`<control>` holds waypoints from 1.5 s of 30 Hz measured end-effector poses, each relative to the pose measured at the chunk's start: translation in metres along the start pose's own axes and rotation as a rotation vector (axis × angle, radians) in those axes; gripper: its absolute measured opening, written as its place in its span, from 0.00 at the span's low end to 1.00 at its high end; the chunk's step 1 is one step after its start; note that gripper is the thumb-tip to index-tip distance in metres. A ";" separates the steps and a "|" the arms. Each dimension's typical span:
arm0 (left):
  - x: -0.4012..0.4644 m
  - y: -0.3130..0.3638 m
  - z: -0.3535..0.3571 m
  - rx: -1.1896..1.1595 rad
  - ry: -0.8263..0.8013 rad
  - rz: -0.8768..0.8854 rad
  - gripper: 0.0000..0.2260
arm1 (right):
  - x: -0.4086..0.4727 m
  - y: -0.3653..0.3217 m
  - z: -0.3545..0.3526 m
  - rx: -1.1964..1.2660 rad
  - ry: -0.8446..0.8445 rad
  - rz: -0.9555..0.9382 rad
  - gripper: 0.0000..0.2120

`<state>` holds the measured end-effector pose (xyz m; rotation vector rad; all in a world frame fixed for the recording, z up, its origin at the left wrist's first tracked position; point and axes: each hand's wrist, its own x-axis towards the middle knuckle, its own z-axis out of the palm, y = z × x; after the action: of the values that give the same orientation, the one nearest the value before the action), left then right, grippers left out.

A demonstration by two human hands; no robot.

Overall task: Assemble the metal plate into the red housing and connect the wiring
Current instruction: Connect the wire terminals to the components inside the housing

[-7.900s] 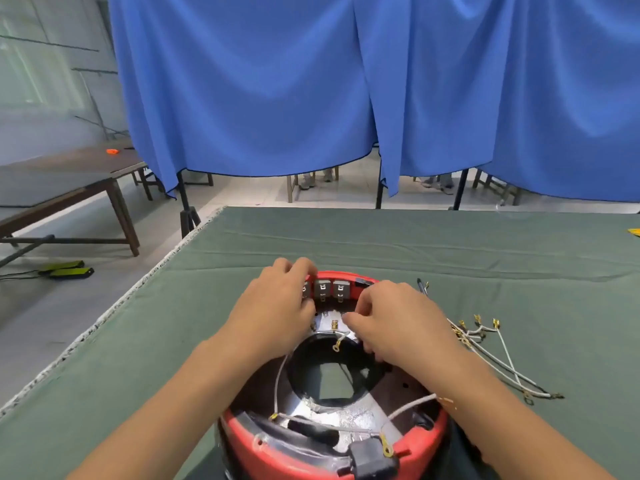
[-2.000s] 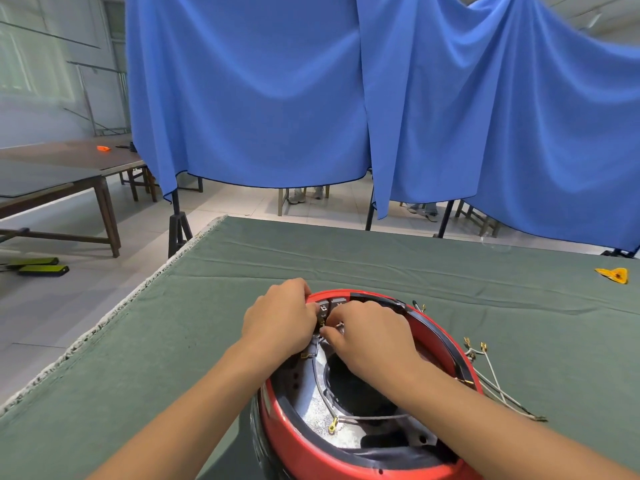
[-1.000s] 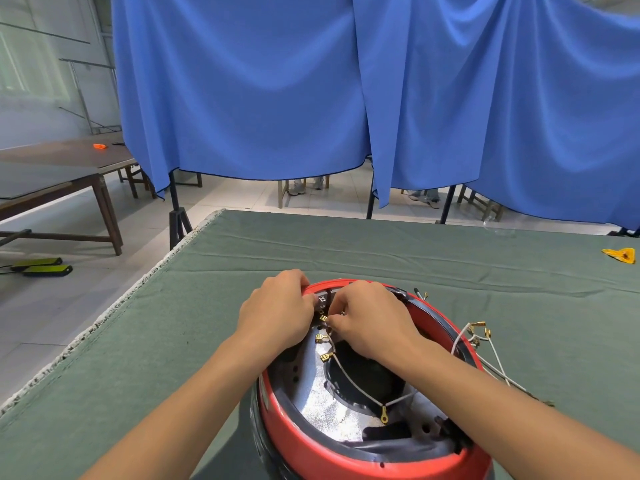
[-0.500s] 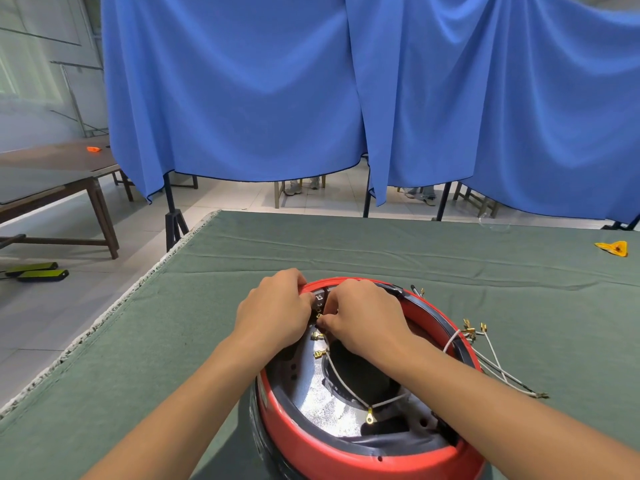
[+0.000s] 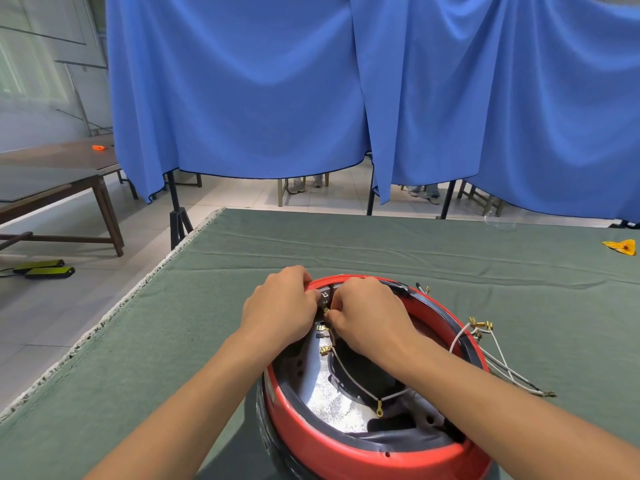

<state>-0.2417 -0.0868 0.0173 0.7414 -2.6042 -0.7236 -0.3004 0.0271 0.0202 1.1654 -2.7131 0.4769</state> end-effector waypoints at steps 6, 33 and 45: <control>0.000 0.001 0.000 0.003 0.005 -0.007 0.08 | 0.002 0.001 0.002 0.008 0.015 0.015 0.10; 0.001 -0.005 -0.001 -0.147 0.027 -0.059 0.07 | 0.009 0.008 0.009 -0.009 0.075 0.020 0.12; 0.000 -0.005 -0.002 -0.142 0.030 -0.004 0.08 | 0.009 0.003 0.012 -0.092 0.135 0.011 0.09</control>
<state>-0.2395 -0.0910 0.0160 0.7098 -2.4943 -0.8810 -0.3089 0.0192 0.0107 1.0556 -2.5986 0.4111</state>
